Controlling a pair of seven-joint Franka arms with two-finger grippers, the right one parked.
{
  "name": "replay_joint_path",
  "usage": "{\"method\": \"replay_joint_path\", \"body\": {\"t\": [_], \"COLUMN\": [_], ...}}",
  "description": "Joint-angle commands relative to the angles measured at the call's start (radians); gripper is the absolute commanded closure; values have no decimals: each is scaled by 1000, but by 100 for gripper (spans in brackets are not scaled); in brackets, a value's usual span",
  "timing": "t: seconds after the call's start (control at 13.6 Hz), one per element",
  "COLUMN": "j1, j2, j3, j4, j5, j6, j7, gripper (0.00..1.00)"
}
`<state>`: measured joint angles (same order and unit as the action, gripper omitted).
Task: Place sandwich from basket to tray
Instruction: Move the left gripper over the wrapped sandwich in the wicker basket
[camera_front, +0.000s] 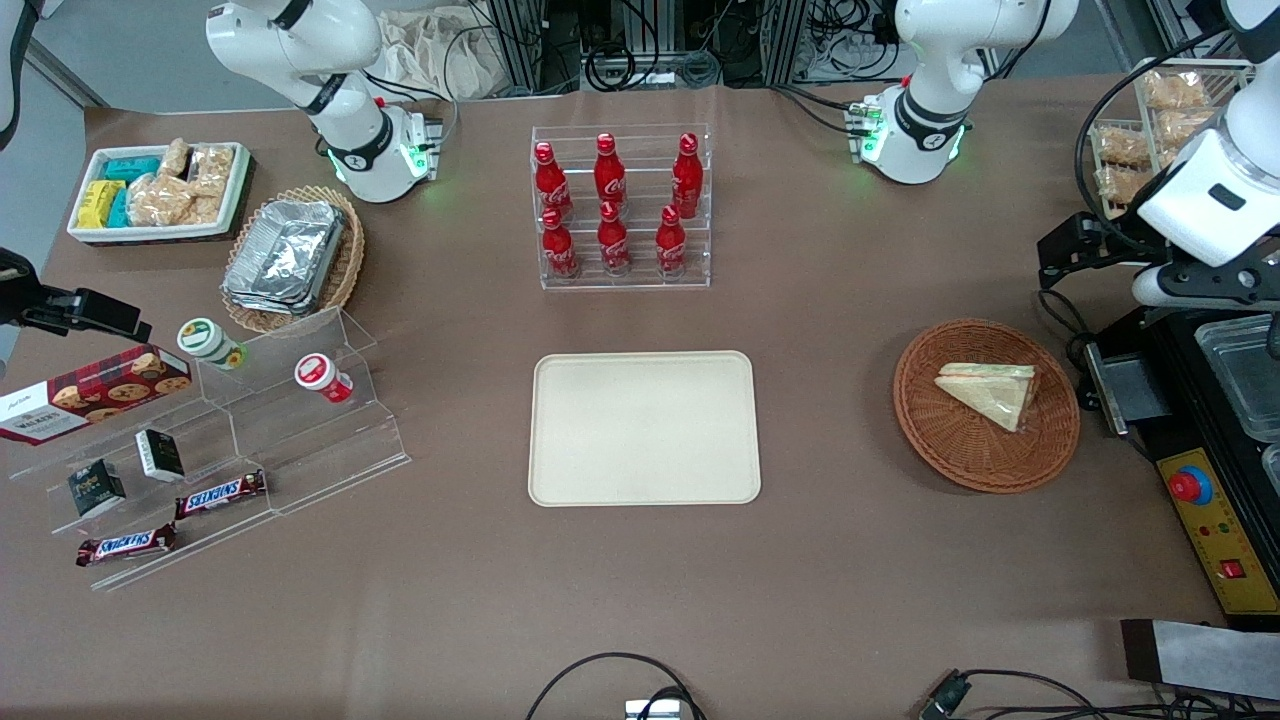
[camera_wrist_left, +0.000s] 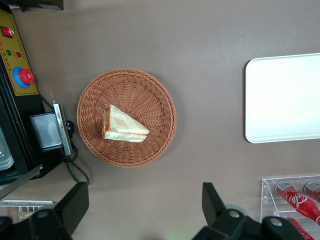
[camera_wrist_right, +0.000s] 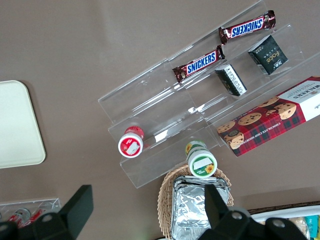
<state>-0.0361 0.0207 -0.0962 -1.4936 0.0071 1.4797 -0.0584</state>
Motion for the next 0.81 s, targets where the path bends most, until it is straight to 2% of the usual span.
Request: {"method": "replay_joint_path", "body": {"t": [0.0, 0.44, 0.74], "j1": [-7, 8, 77], "j2": [15, 97, 125], "j3": [1, 10, 12], "j4": [30, 24, -68], "j5": [19, 24, 8], "j6": [-18, -9, 114], "j7": [-37, -191, -306], "gripper": [0, 0, 0]}}
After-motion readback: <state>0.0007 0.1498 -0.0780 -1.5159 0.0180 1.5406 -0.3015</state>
